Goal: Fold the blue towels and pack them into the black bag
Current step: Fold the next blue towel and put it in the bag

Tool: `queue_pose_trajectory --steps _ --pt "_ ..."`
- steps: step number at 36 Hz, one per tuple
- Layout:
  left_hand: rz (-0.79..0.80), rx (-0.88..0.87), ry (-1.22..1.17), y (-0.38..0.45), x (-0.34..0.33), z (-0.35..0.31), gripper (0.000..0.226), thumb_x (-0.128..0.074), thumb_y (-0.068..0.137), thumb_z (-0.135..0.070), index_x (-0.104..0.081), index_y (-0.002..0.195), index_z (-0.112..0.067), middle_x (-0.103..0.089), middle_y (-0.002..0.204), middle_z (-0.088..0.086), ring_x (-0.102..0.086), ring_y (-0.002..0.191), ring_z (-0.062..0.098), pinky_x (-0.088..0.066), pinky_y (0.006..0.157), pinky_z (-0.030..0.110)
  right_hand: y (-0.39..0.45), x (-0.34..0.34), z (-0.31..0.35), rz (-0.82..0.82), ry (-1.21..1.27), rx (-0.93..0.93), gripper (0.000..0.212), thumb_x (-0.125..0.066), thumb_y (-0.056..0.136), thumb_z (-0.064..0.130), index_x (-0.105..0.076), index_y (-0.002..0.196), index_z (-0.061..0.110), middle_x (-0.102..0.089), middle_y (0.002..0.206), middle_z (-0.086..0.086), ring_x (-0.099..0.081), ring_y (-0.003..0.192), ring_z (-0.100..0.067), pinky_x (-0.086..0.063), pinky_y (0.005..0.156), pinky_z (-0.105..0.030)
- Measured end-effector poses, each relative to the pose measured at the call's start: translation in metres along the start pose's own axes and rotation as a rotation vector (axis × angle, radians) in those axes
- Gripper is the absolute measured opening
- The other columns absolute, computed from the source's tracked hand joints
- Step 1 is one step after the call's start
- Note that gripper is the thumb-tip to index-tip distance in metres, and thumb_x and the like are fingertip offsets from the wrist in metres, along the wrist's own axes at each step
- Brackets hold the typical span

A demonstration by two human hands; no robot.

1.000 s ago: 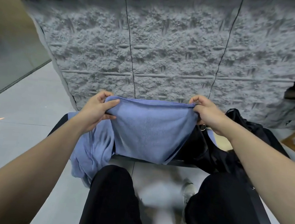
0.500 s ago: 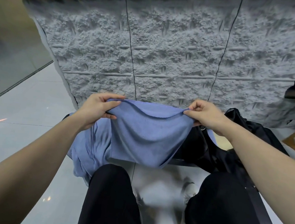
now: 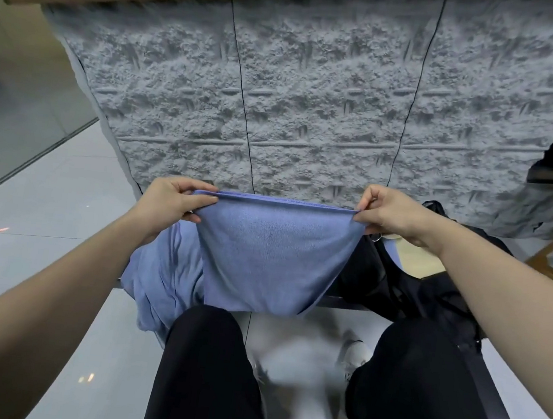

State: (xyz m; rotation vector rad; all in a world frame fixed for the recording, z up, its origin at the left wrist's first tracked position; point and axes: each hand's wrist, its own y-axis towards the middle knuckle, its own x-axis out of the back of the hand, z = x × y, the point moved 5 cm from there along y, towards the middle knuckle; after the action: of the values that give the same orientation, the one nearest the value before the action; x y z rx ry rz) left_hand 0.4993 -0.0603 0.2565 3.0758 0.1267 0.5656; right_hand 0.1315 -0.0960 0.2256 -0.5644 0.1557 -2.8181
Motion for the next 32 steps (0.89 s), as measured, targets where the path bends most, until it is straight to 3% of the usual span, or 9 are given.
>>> queue_pose_trajectory --steps 4,6,10,13,17,20,24,29,32 --pt "0.067 0.048 -0.034 0.004 -0.001 0.01 0.032 -0.076 0.083 -0.009 -0.071 0.106 -0.031 -0.07 0.074 0.002 -0.069 0.074 0.006 -0.058 0.069 0.018 0.004 0.004 -0.002 0.085 -0.039 -0.052 0.027 -0.069 0.088 -0.001 -0.064 0.108 0.015 -0.061 0.082 -0.004 -0.063 0.067 -0.009 -0.055 0.061 -0.019" --pt "0.095 0.095 0.001 0.007 -0.002 0.019 0.019 -0.076 0.084 -0.011 -0.074 0.099 -0.022 -0.074 0.081 0.002 -0.07 0.082 0.01 -0.057 0.071 0.017 0.007 0.005 -0.007 0.147 -0.072 -0.1 0.031 -0.071 0.087 0.002 -0.069 0.114 0.018 -0.067 0.082 -0.001 -0.064 0.069 -0.008 -0.057 0.067 -0.021" --pt "0.107 0.158 0.028 0.012 -0.009 0.036 0.004 -0.074 0.086 -0.011 -0.073 0.086 -0.007 -0.073 0.077 0.002 -0.069 0.081 0.013 -0.057 0.069 0.015 0.013 0.003 -0.014 0.253 -0.112 -0.168 0.021 -0.069 0.088 0.001 -0.073 0.103 0.016 -0.076 0.094 -0.002 -0.071 0.084 -0.012 -0.059 0.081 -0.024" --pt "0.103 0.166 0.003 0.021 -0.014 0.042 0.008 -0.072 0.087 -0.013 -0.07 0.087 -0.006 -0.07 0.08 0.004 -0.068 0.08 0.013 -0.058 0.071 0.018 0.015 0.0 -0.012 0.291 -0.164 -0.184 0.019 -0.064 0.091 -0.003 -0.075 0.093 0.013 -0.076 0.093 0.003 -0.072 0.081 -0.006 -0.056 0.069 -0.016" --pt "0.136 0.177 0.001 0.037 -0.019 0.047 0.015 -0.07 0.09 -0.017 -0.069 0.094 -0.003 -0.067 0.087 0.007 -0.067 0.081 0.013 -0.06 0.075 0.023 0.033 0.002 -0.013 0.189 -0.223 -0.213 0.019 -0.056 0.091 -0.001 -0.071 0.098 0.007 -0.068 0.072 0.001 -0.063 0.055 -0.006 -0.046 0.054 -0.02" --pt "0.135 0.17 -0.003 0.053 -0.022 0.044 0.016 -0.068 0.092 -0.018 -0.065 0.093 -0.002 -0.067 0.082 0.003 -0.067 0.084 0.013 -0.06 0.073 0.022 0.051 0.009 -0.009 0.075 -0.244 -0.198 0.014 -0.057 0.088 0.007 -0.071 0.088 0.009 -0.059 0.072 -0.005 -0.053 0.059 -0.016 -0.04 0.056 -0.024" --pt "0.119 0.145 -0.024 0.087 -0.023 0.034 0.019 -0.066 0.093 -0.018 -0.054 0.081 -0.011 -0.06 0.084 0.008 -0.064 0.086 0.015 -0.06 0.072 0.024 0.078 0.021 0.015 -0.058 -0.348 -0.082 0.011 -0.06 0.089 0.012 -0.07 0.084 0.012 -0.062 0.08 0.002 -0.053 0.076 -0.012 -0.04 0.066 -0.023" --pt "0.023 0.047 -0.1 0.123 -0.019 0.008 0.024 -0.064 0.094 -0.012 -0.049 0.076 -0.016 -0.053 0.073 0.001 -0.058 0.07 0.008 -0.059 0.078 0.022 0.102 0.034 0.042 -0.128 -0.299 -0.025 0.02 -0.055 0.09 0.008 -0.06 0.073 0.017 -0.051 0.063 0.002 -0.041 0.057 -0.013 -0.033 0.051 -0.023" --pt "0.0 -0.007 -0.159 0.134 -0.014 -0.004 0.026 -0.064 0.094 -0.01 -0.049 0.074 -0.017 -0.053 0.073 0.001 -0.057 0.07 0.009 -0.058 0.078 0.021 0.11 0.041 0.05 -0.167 -0.241 -0.003 0.02 -0.052 0.093 0.008 -0.059 0.079 0.02 -0.052 0.064 0.0 -0.045 0.048 -0.011 -0.042 0.044 -0.02"
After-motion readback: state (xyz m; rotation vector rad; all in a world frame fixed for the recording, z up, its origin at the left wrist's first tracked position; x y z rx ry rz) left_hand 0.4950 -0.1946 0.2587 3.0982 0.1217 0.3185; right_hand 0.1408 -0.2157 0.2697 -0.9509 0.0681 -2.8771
